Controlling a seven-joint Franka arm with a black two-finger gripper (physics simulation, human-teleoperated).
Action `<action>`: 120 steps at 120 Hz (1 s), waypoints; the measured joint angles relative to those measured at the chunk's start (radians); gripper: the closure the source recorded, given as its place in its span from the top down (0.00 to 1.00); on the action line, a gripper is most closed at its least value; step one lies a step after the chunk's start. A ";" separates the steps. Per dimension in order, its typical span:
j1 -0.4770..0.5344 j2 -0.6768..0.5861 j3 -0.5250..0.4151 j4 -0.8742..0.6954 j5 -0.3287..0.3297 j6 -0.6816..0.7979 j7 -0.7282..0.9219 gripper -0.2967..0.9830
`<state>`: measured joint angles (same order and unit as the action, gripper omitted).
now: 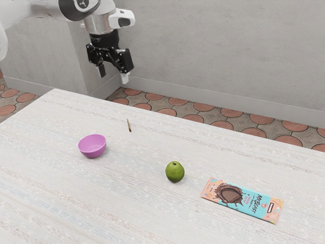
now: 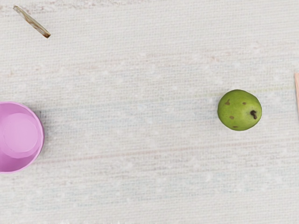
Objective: Place the pear in the bowl.
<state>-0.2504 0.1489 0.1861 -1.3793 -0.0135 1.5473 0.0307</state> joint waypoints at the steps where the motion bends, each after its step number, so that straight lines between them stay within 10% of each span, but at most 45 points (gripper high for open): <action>1: 0.000 0.001 0.001 0.000 0.000 0.000 0.001 0.77; 120: -0.203 0.725 -0.041 0.403 0.042 -0.165 0.032 0.77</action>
<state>-0.4530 0.8743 0.1456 -0.9761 0.0287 1.3821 0.0623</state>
